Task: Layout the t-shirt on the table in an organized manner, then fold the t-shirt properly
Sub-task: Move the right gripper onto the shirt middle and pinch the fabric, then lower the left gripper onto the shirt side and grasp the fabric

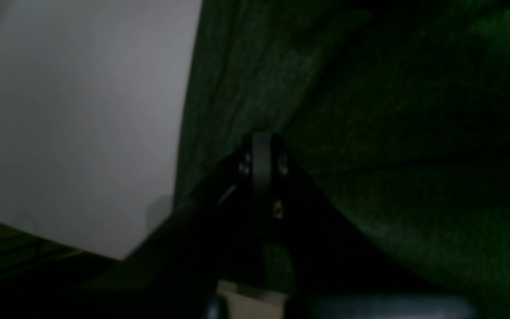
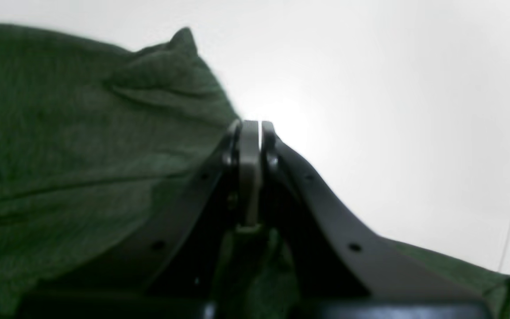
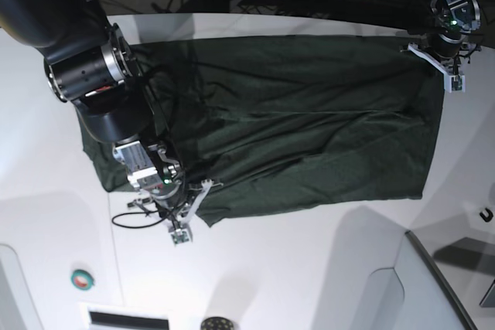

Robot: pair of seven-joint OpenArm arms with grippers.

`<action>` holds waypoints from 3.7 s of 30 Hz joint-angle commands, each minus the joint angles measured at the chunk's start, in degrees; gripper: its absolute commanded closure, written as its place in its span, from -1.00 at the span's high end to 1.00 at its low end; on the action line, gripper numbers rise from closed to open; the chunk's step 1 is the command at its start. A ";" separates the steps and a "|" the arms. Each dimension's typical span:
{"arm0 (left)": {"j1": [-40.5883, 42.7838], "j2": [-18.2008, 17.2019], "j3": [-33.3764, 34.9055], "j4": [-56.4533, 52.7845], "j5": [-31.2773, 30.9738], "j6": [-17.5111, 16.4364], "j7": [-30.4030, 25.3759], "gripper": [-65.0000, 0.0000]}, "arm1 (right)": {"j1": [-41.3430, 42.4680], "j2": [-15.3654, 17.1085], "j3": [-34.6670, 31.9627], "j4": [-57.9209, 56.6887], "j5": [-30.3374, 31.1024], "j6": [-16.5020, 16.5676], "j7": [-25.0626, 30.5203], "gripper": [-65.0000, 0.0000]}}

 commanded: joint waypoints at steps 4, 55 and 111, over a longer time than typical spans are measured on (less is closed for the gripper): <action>0.79 -0.29 -0.06 0.08 1.73 0.31 3.45 -1.00 | 2.04 -0.54 0.08 1.32 0.11 -0.87 1.32 -0.95; 2.55 2.61 0.47 27.77 -5.13 0.23 10.66 -1.00 | -23.98 5.70 -0.01 54.16 4.68 9.68 -25.05 -0.98; -18.72 -19.45 42.49 8.69 3.93 -15.20 30.88 -0.02 | -27.85 7.54 0.08 54.25 4.86 9.51 -25.40 -0.98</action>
